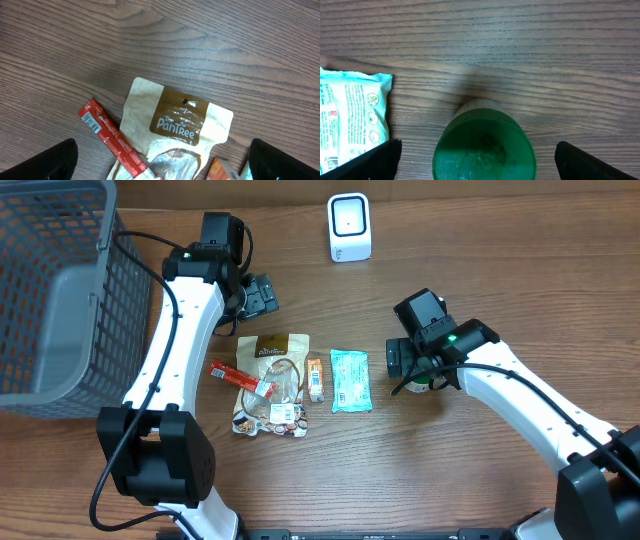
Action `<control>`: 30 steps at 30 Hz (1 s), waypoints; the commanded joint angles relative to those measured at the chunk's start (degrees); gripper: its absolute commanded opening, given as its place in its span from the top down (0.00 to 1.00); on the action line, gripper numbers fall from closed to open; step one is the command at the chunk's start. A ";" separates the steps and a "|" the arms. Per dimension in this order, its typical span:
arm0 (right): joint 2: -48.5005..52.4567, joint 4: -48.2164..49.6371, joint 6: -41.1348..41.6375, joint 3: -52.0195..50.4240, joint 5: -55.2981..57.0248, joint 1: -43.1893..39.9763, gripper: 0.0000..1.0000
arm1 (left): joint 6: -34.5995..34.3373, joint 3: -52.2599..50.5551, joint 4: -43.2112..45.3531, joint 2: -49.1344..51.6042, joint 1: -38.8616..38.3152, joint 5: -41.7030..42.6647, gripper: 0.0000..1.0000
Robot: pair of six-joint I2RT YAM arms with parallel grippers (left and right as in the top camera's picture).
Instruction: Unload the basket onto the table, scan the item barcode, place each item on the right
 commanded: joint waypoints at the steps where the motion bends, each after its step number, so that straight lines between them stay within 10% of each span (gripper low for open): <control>1: 0.28 -0.13 0.50 -0.37 0.11 -0.11 0.00 | 0.66 0.70 0.07 -0.90 -0.07 -0.55 0.00; 30: 0.28 -2.27 0.44 -0.37 -1.95 -0.11 0.17 | 0.66 0.70 0.07 -0.90 -0.07 -0.55 0.00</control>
